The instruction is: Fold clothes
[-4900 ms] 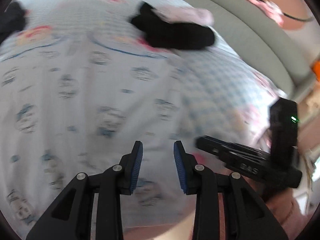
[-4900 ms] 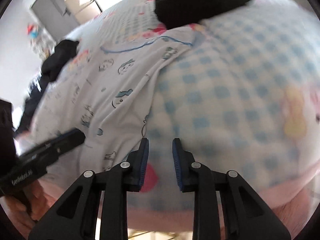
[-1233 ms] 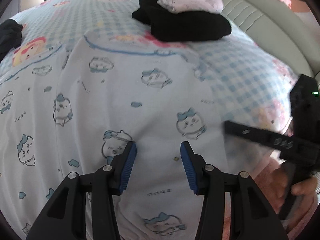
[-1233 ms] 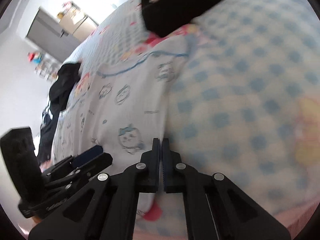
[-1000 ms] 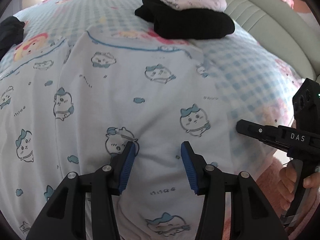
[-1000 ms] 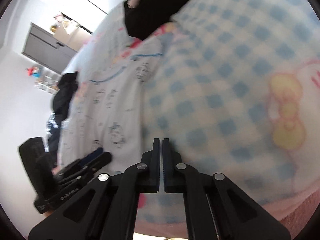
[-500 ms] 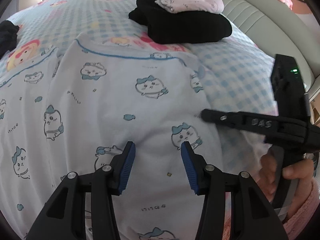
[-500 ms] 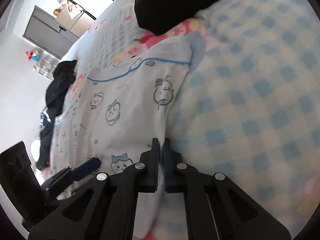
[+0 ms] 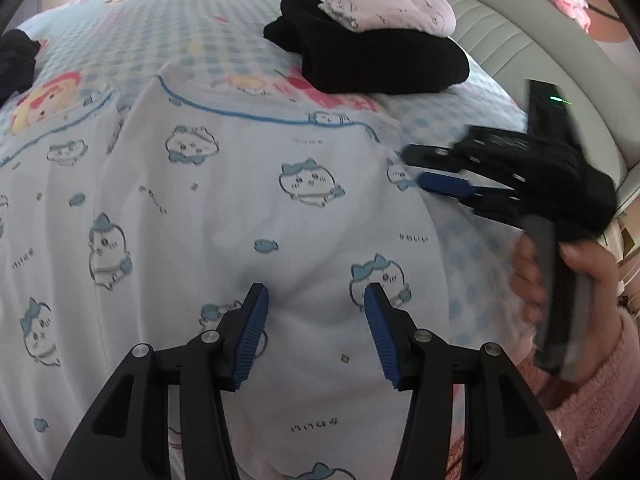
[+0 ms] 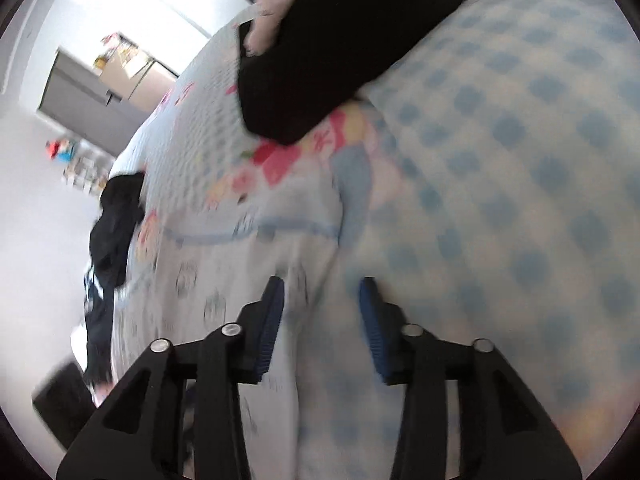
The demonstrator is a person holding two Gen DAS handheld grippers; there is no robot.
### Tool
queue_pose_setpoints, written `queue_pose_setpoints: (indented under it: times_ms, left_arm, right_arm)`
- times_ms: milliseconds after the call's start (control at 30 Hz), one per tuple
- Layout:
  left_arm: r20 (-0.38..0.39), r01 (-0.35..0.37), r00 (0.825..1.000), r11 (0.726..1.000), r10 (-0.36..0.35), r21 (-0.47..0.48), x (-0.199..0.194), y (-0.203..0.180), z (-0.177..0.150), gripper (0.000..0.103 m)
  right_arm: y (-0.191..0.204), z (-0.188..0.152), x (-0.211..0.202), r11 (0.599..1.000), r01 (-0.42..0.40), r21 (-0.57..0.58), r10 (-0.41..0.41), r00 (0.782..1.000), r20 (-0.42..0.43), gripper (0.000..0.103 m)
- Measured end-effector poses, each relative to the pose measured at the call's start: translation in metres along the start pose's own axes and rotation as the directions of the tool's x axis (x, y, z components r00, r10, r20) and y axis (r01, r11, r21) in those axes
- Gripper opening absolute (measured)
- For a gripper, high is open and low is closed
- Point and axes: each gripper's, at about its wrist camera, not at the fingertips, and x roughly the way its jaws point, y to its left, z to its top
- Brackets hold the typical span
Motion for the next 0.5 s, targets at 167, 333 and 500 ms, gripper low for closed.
queue_pose_setpoints:
  times_ms: [167, 333, 500]
  left_arm:
    - [0.008, -0.030, 1.000, 0.999, 0.030, 0.021, -0.002, 0.006, 0.010, 0.052]
    - [0.005, -0.052, 0.999, 0.999, 0.052, 0.008, 0.006, 0.014, 0.027, 0.052]
    - [-0.006, -0.076, 0.997, 0.997, 0.076, 0.025, 0.023, 0.007, 0.050, 0.052]
  right_arm:
    - [-0.010, 0.020, 0.019, 0.999, 0.025, 0.047, -0.026, 1.000, 0.007, 0.042]
    - [0.005, 0.025, 0.035, 0.998, 0.002, -0.069, -0.008, 0.996, -0.085, 0.005]
    - [0.022, 0.019, 0.024, 0.968, 0.091, -0.233, -0.106, 0.993, -0.053, 0.003]
